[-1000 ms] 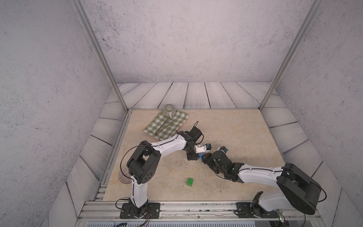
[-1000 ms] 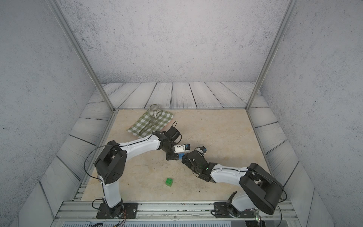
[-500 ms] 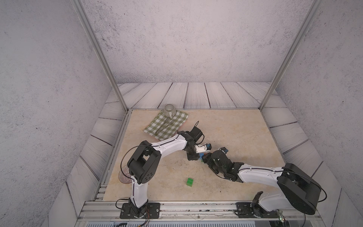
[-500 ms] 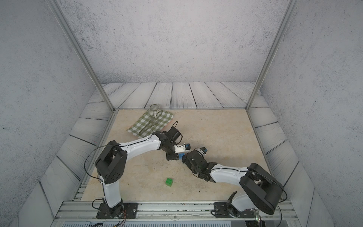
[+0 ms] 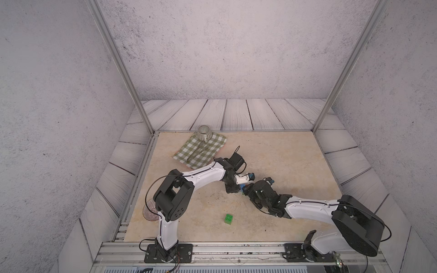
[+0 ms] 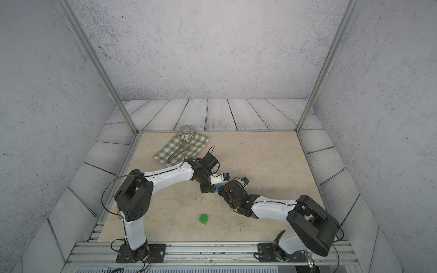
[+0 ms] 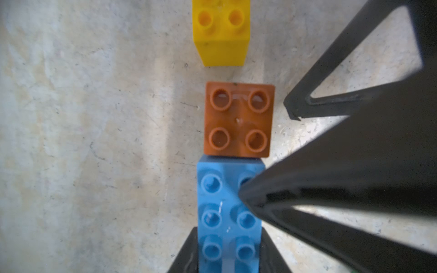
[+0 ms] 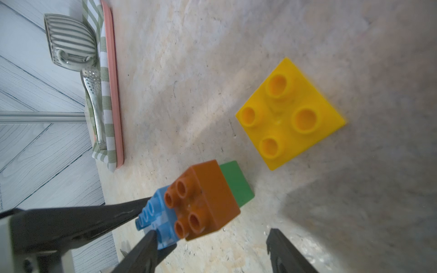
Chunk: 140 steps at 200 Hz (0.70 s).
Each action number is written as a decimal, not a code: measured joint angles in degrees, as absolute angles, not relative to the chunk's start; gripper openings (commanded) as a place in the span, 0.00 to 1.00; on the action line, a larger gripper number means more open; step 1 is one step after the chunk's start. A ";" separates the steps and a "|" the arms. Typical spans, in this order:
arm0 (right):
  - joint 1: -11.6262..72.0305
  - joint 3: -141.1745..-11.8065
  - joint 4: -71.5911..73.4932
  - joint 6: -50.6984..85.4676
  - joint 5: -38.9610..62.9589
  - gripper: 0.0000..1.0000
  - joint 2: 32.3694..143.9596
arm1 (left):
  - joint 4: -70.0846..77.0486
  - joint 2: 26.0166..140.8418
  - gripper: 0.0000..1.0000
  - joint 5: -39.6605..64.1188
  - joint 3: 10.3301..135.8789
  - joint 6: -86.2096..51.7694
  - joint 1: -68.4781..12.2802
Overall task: Assemble the number 4 with lego
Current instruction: Assemble the lego brick with the lego brick.
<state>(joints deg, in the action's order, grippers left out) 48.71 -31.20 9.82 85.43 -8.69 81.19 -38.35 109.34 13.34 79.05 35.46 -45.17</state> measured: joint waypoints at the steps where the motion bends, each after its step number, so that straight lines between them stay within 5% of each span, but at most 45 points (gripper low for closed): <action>1: 48.71 -31.22 9.76 85.41 -8.69 0.73 81.19 | -38.35 109.34 0.00 13.34 79.05 35.48 -45.19; 140: 50.26 -32.03 8.80 85.56 -11.35 0.55 80.71 | -38.44 109.12 0.00 12.95 79.05 34.81 -45.78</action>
<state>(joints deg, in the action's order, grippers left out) 50.26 -32.03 8.80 85.56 -11.35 80.71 -38.44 109.12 12.95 79.05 34.81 -45.78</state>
